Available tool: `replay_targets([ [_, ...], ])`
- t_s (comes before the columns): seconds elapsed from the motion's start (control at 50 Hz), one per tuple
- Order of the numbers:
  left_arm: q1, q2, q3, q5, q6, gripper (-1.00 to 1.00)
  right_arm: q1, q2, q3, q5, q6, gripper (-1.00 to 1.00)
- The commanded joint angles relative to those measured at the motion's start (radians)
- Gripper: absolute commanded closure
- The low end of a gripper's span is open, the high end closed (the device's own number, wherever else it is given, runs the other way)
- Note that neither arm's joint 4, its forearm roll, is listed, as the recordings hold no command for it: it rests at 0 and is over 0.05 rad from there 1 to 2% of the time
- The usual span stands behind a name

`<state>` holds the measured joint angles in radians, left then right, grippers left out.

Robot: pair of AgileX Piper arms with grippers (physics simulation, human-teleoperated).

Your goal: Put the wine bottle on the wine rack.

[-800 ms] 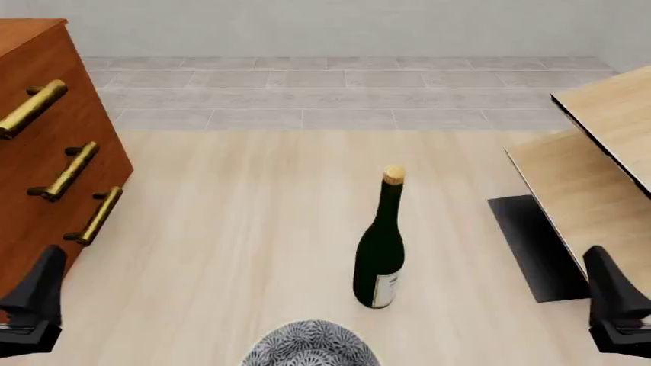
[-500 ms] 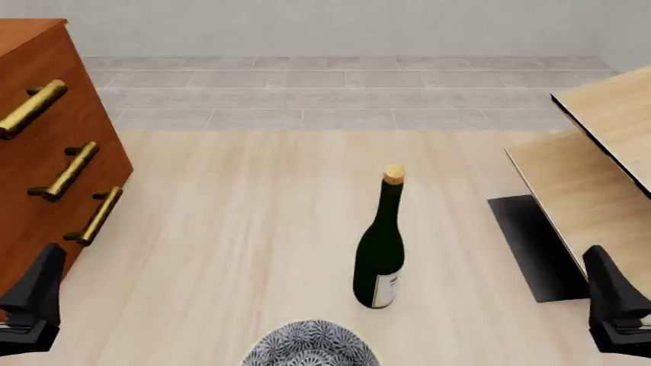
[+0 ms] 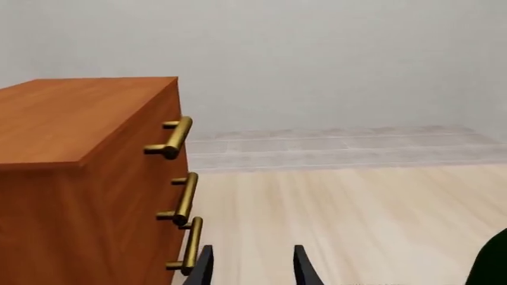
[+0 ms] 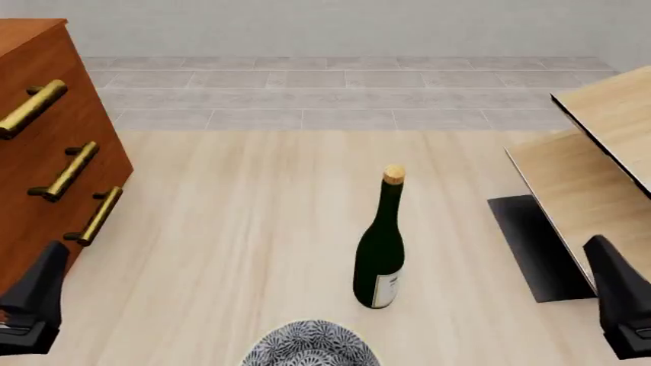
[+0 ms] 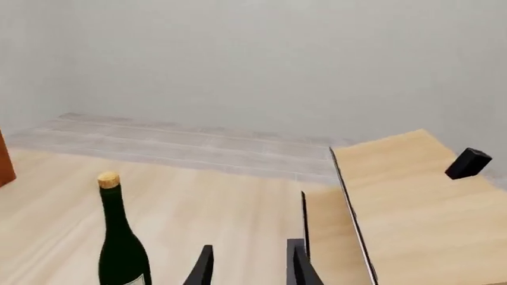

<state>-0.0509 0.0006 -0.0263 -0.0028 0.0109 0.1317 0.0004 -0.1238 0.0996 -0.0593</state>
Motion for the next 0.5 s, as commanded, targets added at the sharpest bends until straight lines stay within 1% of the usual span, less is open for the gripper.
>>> replay_targets([
  [0.02,-0.030,0.000,0.004,-0.005,0.001,-1.00,0.121,0.000,-0.090,0.079,-0.024,-1.00],
  [0.04,-0.032,0.000,0.003,-0.005,0.004,-1.00,0.125,0.000,-0.092,0.084,-0.025,-1.00],
  [0.06,-0.037,0.000,-0.002,-0.004,0.017,-1.00,0.221,0.040,-0.105,0.076,-0.017,-1.00],
  [0.08,-0.037,0.000,-0.002,-0.004,0.017,-1.00,0.233,0.054,-0.109,0.070,-0.012,-1.00],
  [0.12,-0.035,0.000,-0.005,-0.002,0.016,-1.00,0.257,0.076,-0.114,0.055,-0.024,-1.00],
  [0.22,-0.035,0.000,0.004,-0.013,0.018,-1.00,0.299,0.119,-0.122,0.028,-0.023,-1.00],
  [0.3,-0.033,0.000,0.005,-0.020,0.018,-1.00,0.360,0.165,-0.137,0.001,-0.038,-1.00],
  [0.32,-0.033,0.000,0.005,-0.020,0.018,-1.00,0.360,0.166,-0.137,0.001,-0.038,-1.00],
  [0.42,-0.038,0.000,0.000,-0.022,0.024,-1.00,0.433,0.217,-0.160,-0.023,-0.039,-1.00],
  [0.5,-0.039,-0.001,0.017,-0.046,0.024,-1.00,0.467,0.263,-0.170,-0.054,-0.047,-1.00],
])
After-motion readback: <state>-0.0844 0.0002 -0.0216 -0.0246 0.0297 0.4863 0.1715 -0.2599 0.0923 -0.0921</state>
